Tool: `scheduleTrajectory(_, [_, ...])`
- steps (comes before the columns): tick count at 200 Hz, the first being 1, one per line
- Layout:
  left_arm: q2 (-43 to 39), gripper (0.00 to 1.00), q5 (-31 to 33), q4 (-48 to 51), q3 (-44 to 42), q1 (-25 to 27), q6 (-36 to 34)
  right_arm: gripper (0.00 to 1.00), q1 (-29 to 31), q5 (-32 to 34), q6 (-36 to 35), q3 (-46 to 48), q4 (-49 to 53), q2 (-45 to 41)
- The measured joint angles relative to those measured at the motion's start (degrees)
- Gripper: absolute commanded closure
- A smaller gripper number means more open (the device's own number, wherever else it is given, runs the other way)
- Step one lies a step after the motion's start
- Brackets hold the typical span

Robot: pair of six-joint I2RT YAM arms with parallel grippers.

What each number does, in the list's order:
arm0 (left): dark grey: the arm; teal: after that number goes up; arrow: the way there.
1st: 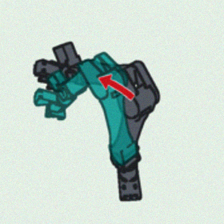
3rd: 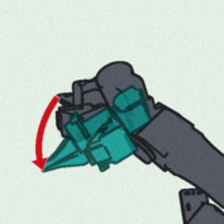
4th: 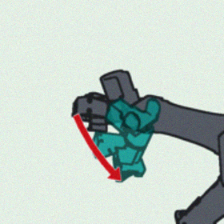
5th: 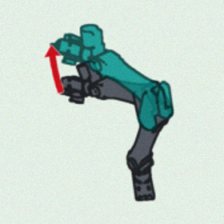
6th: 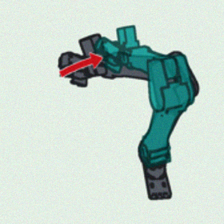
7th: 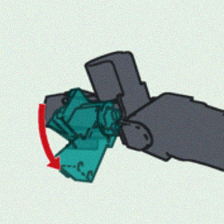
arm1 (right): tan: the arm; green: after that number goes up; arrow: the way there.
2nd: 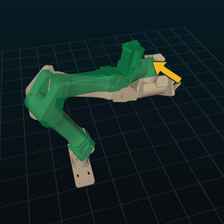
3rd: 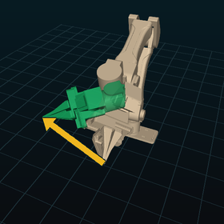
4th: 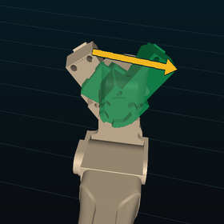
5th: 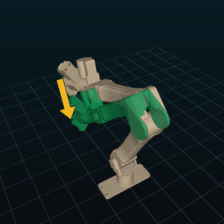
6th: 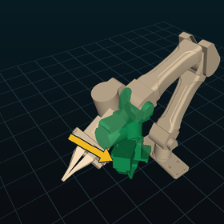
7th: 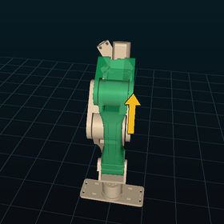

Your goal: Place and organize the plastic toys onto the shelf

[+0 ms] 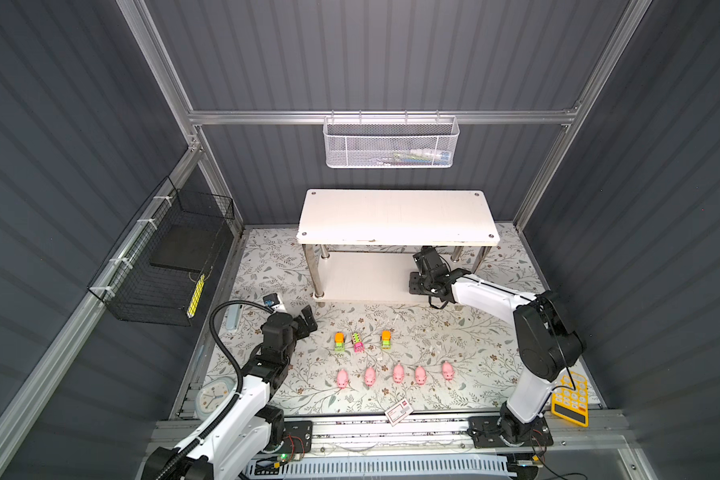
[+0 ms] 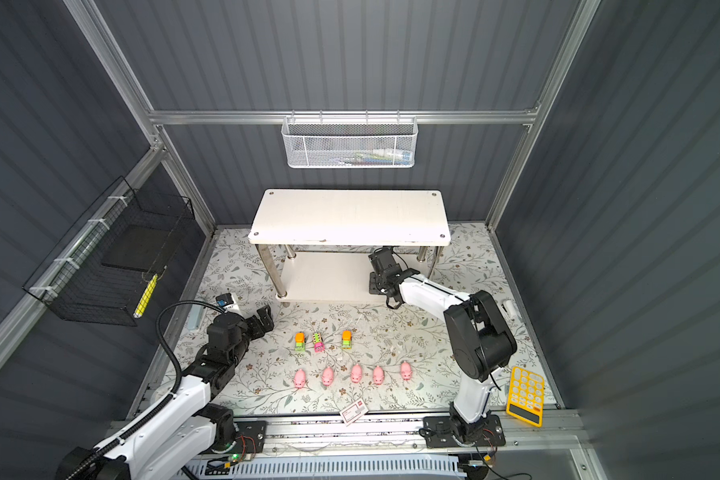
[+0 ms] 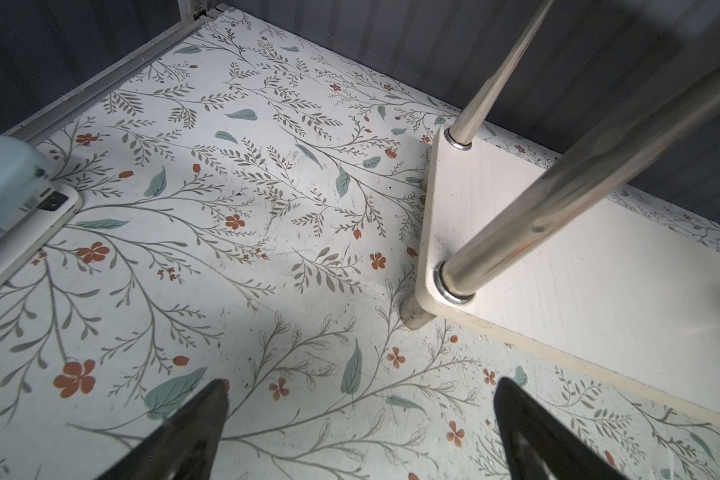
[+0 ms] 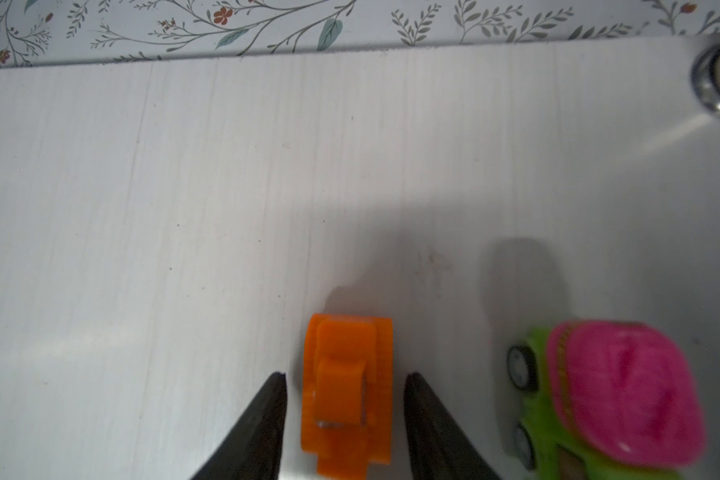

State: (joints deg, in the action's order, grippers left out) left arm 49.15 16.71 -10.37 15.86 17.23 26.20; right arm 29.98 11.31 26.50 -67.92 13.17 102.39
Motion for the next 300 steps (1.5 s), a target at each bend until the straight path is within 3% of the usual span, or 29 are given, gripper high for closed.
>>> scheduleTrajectory(35, [0.00,0.00,-0.09,0.04,0.02,0.00,-0.02,0.45,0.00,-1.97,-0.44,1.86,-1.51,-3.37])
scheduleTrajectory(102, [-1.16,0.00,-1.95,0.39,0.02,0.35,-0.02,0.42,1.60,-4.44,-0.92,11.15,-5.16,-17.49])
scheduleTrajectory(149, [-2.93,0.00,-2.01,1.79,0.04,1.51,0.00,0.40,9.73,-2.29,-0.07,17.97,-3.93,-26.77])
scheduleTrajectory(195, [-0.98,0.00,-2.54,1.31,0.11,2.27,0.57,0.38,16.22,-2.34,2.64,18.43,-1.49,-26.49])
scheduleTrajectory(216, [0.07,0.00,-1.68,1.51,0.92,5.73,0.90,0.38,16.63,-3.19,3.52,18.43,-1.31,-24.28])
scheduleTrajectory(266, [4.48,0.00,6.69,1.46,4.79,22.69,0.92,0.37,17.97,-5.81,4.61,18.27,-1.03,-19.06])
scheduleTrajectory(300, [6.49,0.00,10.54,1.29,4.98,26.21,1.31,0.36,18.38,-7.45,4.79,16.57,1.03,-15.87])
